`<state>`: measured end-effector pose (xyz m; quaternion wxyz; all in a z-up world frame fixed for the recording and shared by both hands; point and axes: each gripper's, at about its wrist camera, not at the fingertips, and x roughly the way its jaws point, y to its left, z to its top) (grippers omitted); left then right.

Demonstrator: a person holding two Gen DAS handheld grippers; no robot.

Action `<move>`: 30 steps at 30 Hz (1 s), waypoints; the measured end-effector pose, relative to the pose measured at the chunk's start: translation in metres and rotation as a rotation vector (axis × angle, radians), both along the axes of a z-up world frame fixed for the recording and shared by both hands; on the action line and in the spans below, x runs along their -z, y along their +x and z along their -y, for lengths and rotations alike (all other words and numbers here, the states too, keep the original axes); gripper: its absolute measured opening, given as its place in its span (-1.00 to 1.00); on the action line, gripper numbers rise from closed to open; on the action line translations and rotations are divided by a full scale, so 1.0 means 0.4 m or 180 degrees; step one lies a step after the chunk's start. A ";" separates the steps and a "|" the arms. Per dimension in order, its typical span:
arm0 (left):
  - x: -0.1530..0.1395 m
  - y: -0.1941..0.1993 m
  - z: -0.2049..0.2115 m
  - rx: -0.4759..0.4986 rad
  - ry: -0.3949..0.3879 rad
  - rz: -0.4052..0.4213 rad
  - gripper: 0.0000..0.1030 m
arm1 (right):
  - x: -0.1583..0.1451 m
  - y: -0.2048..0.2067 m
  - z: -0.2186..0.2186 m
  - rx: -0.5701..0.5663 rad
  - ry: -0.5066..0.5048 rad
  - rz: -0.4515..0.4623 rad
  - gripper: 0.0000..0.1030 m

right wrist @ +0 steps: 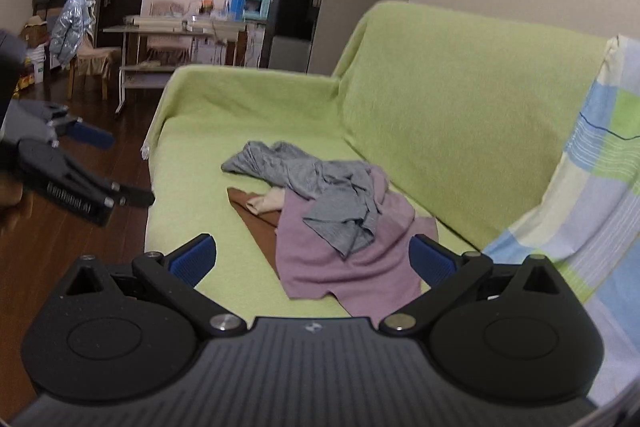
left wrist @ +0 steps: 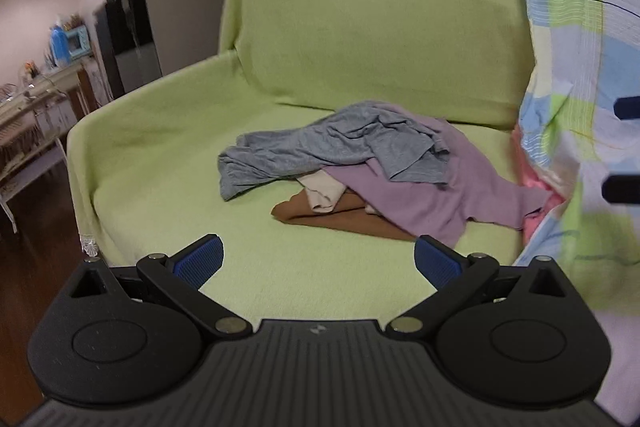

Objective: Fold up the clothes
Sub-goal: 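Move both tools toward the pile of clothes on the green sofa, then grasp the grey garment with the left gripper while the right gripper grasps it too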

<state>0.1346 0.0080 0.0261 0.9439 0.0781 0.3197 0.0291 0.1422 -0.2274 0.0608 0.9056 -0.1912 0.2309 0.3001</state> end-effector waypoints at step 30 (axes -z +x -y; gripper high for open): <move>0.404 0.723 -0.478 0.1207 0.0314 -0.0650 0.00 | 0.369 0.779 -0.714 -0.1297 -0.1744 -0.0625 0.30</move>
